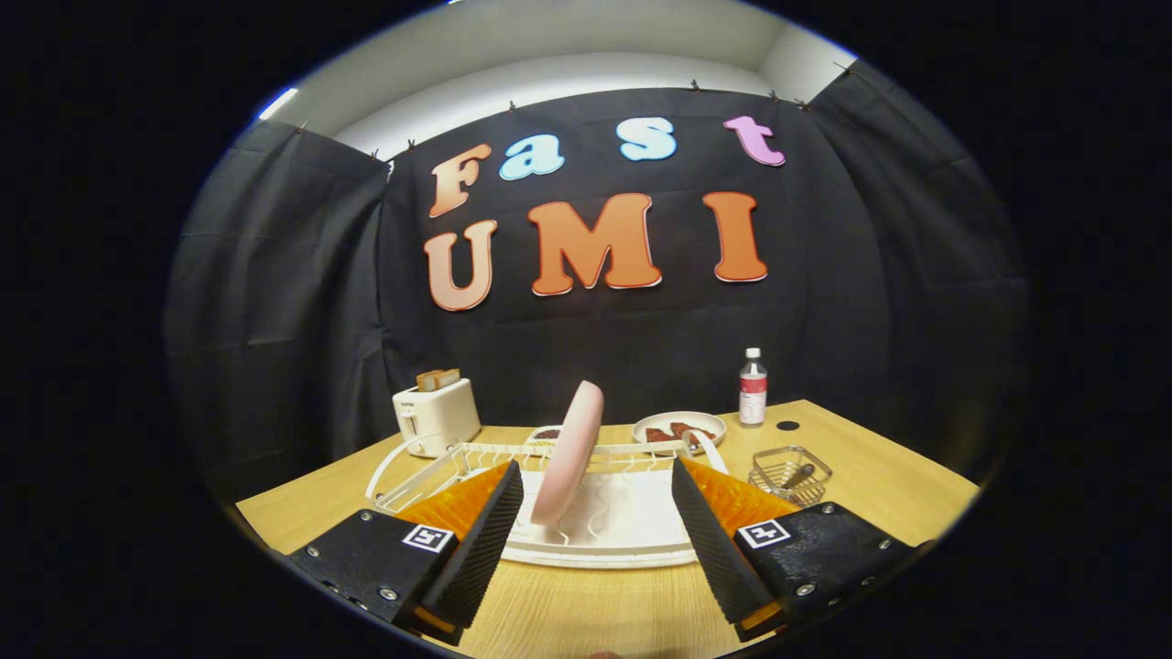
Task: Take the plate from the dish rack, then take the spoon from the basket and place it into the plate.
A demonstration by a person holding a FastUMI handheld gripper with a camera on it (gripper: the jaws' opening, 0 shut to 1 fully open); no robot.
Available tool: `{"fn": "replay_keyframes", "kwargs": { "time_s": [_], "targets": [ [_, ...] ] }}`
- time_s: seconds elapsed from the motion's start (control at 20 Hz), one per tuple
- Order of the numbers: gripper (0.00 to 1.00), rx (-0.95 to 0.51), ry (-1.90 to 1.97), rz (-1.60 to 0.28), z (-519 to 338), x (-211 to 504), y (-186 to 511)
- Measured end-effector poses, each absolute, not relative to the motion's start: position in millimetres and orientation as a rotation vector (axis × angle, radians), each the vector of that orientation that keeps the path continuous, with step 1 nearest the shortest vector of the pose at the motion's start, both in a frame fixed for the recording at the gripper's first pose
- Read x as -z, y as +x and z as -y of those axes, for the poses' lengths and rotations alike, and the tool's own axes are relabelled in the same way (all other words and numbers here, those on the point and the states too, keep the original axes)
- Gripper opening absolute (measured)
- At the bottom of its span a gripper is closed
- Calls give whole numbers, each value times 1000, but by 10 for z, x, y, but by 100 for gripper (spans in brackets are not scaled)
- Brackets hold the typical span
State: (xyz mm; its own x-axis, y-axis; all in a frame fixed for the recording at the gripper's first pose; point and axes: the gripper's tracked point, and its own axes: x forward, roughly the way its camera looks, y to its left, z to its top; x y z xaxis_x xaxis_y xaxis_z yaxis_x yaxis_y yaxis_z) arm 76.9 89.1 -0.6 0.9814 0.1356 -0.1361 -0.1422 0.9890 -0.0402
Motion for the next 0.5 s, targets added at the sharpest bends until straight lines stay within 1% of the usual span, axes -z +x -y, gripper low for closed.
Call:
{"fn": "replay_keyframes", "kwargs": {
  "time_s": [0.1, 0.35, 0.5],
  "targets": [
    [97, -161, -56, -156, -1007, 3, 968],
    [97, -87, 19, -253, -1066, 49, 1506],
    [97, -30, -43, -282, -1030, 117, 1801]
  ]
}}
